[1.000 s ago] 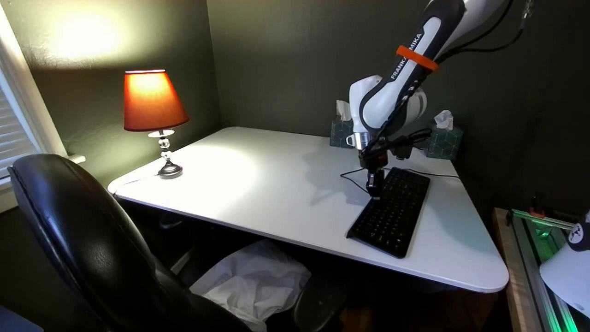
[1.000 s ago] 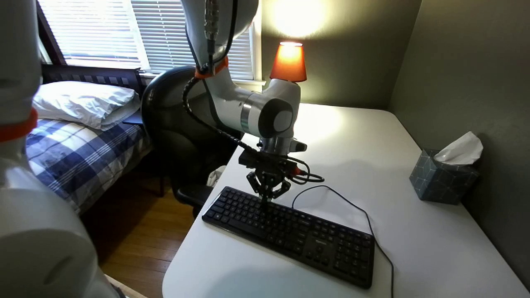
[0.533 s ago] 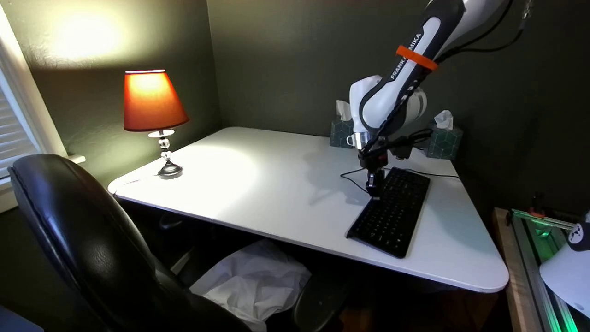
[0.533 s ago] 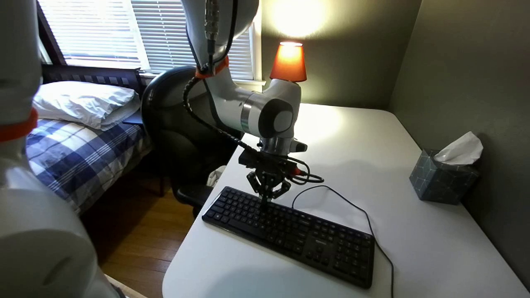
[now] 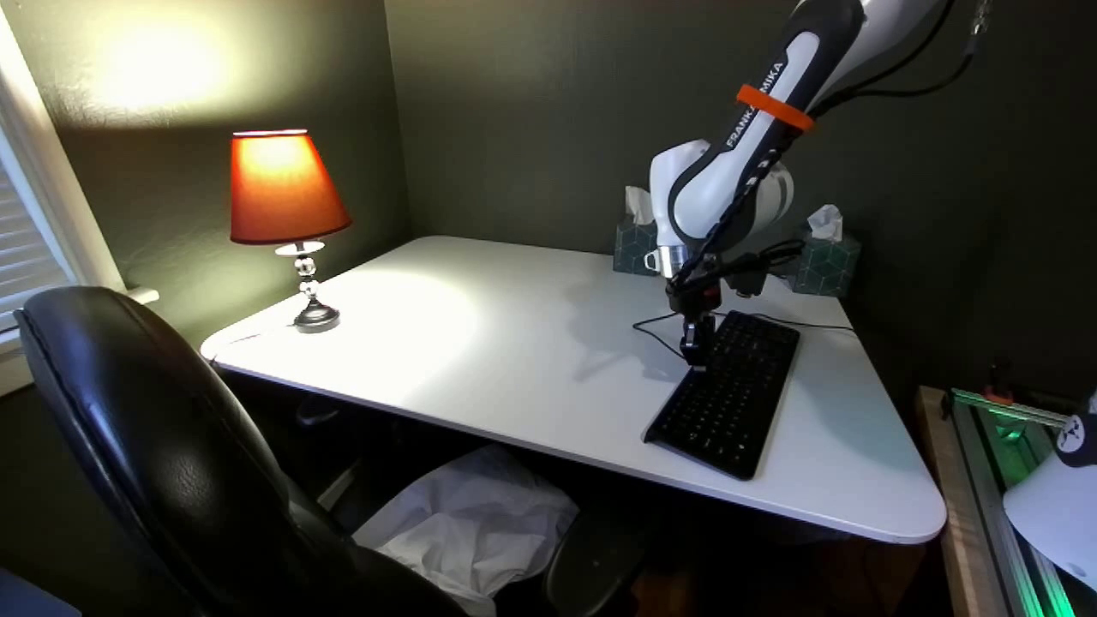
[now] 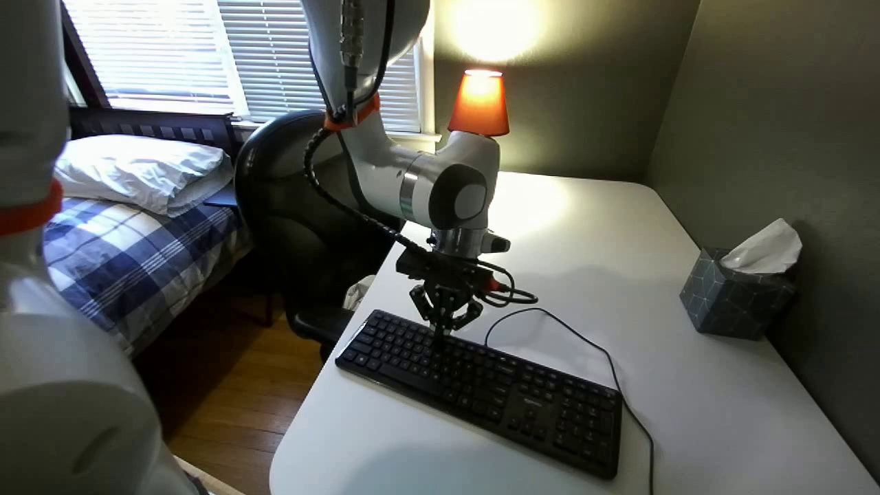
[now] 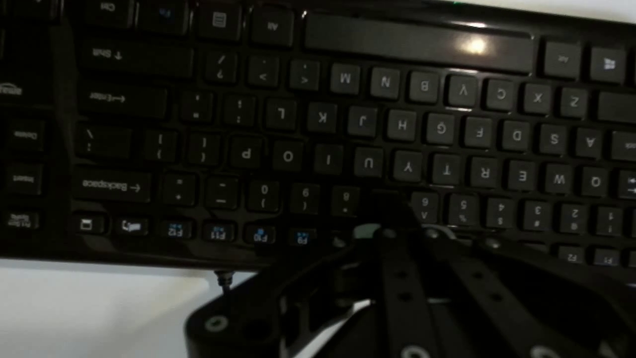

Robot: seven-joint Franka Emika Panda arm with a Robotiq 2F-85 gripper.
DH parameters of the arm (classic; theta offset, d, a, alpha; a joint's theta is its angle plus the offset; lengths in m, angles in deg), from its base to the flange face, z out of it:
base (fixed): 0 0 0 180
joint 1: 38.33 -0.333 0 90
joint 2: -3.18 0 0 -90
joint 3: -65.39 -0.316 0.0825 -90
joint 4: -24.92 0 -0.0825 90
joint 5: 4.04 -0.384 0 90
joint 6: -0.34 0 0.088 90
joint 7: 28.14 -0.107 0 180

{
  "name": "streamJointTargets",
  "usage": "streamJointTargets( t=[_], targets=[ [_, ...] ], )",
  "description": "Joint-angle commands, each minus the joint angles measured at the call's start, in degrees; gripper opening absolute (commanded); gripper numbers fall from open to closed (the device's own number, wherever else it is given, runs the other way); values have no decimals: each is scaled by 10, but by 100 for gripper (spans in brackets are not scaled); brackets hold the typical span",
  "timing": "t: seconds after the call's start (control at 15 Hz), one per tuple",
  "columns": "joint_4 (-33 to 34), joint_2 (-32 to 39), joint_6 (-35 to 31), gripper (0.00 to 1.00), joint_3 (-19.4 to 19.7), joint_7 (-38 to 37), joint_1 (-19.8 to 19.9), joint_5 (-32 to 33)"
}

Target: Press the keyboard

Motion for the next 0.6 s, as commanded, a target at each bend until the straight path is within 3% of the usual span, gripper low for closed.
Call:
streamJointTargets(
  t=[0.0, 0.53],
  targets=[
    [-12, -3, -25, 0, -6, 3, 4, -7],
    [-33, -27, -53, 0, -4, 0, 2, 0]
  ],
)
